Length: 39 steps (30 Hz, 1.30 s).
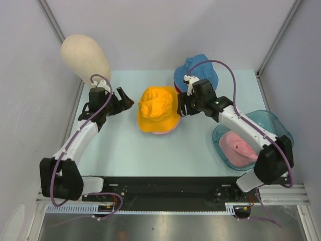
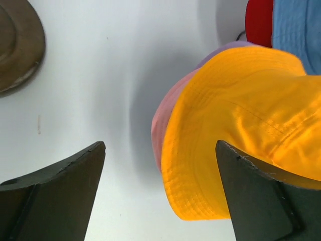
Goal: Stack the hats
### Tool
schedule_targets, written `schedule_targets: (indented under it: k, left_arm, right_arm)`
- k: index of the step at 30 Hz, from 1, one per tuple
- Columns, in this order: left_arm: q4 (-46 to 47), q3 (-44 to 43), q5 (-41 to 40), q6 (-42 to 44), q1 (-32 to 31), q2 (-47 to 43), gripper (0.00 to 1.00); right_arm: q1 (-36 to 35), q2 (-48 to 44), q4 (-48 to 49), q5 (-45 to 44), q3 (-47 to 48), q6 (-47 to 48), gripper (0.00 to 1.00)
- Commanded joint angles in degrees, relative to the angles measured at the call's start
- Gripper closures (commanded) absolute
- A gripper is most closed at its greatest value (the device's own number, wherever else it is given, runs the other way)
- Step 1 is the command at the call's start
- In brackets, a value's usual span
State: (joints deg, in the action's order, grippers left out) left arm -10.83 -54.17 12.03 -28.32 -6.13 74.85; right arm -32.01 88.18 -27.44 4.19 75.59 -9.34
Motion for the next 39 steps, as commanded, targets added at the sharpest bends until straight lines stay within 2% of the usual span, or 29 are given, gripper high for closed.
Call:
schedule_targets:
  k: [1,5,7,9,11,13,19,24,30,35,39]
  left_arm:
    - [-4.37,1.61,-5.35,0.63,1.12,-5.85,0.02]
    - [-7.27,3.46,-8.86,-0.43,2.09,-10.24,0.00]
    - [-7.80,4.16,-10.45,0.62,2.09,-13.23,0.00]
    - [-7.98,4.51,-10.98,1.42,2.09,-14.81,0.00]
    - [-8.68,4.60,-11.24,2.21,2.09,-16.31,0.00]
    - [-9.38,4.69,-11.33,2.74,2.09,-16.92,0.00]
    - [-9.82,5.13,-10.45,2.83,2.09,-17.37,0.00]
    - [-10.00,5.30,-10.45,3.00,1.74,-17.37,0.00]
    - [-9.21,6.88,-9.84,2.04,1.21,-17.72,0.00]
    - [-9.21,7.41,-9.66,1.24,1.12,-17.98,0.00]
    - [-9.74,6.80,-10.36,2.03,1.03,-17.98,0.00]
  right_arm:
    - [2.03,-9.93,-5.41,2.49,-1.15,-2.51,0.31]
    - [7.30,-17.24,-11.30,3.82,-2.11,-3.93,0.30]
    - [10.64,-19.09,-19.37,1.72,-1.42,-3.84,0.30]
    - [12.66,-19.01,-29.27,-5.74,-1.06,-5.85,0.30]
    - [14.77,-18.92,-34.76,-13.89,-1.58,-11.45,0.30]
    - [16.44,-19.80,-39.08,-16.74,-3.86,-16.12,0.29]
    - [22.24,-27.88,-39.00,-14.64,-12.38,-34.32,0.27]
    - [27.70,-31.14,-43.73,-20.78,-16.88,-43.82,0.27]
    - [31.03,-28.60,-52.09,-30.54,-19.68,-54.18,0.29]
    - [31.57,-24.55,-52.38,-26.86,-22.15,-62.10,0.31]
    - [31.57,-23.94,-49.20,-28.96,-23.12,-63.34,0.33]
